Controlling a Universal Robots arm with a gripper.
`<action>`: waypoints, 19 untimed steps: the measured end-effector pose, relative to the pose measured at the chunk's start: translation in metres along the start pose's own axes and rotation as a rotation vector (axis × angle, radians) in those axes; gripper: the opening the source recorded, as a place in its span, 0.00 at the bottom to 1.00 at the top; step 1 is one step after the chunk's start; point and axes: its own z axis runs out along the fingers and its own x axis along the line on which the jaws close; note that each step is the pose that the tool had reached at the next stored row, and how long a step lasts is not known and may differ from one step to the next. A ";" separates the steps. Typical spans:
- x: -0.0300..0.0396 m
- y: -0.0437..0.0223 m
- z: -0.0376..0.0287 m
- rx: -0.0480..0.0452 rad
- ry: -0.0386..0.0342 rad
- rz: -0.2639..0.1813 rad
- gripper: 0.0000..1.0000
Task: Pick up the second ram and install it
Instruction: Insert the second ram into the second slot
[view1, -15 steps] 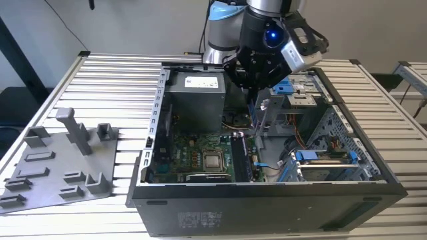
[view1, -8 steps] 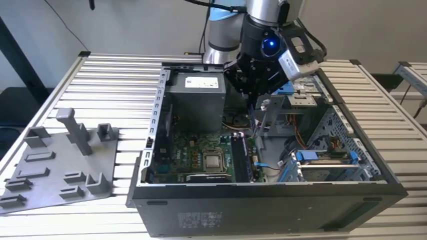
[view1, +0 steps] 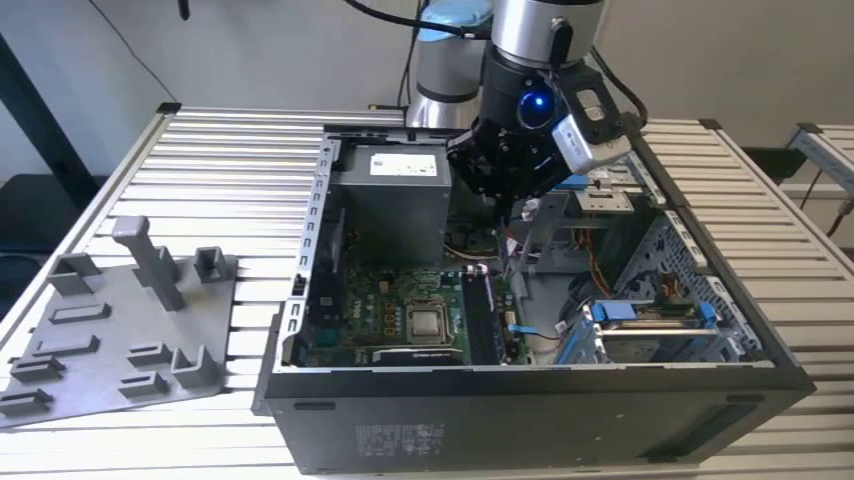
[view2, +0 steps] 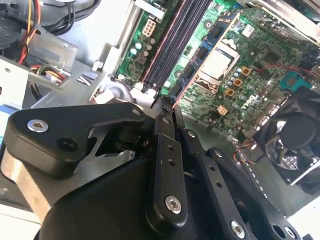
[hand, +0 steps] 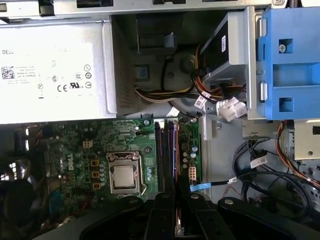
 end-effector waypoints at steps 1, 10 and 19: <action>0.0000 0.0000 0.0014 0.0000 -0.0008 0.001 0.14; -0.0004 0.0005 0.0124 0.0018 -0.0036 0.004 0.14; 0.0002 -0.0010 0.0208 -0.0009 -0.0042 0.004 0.14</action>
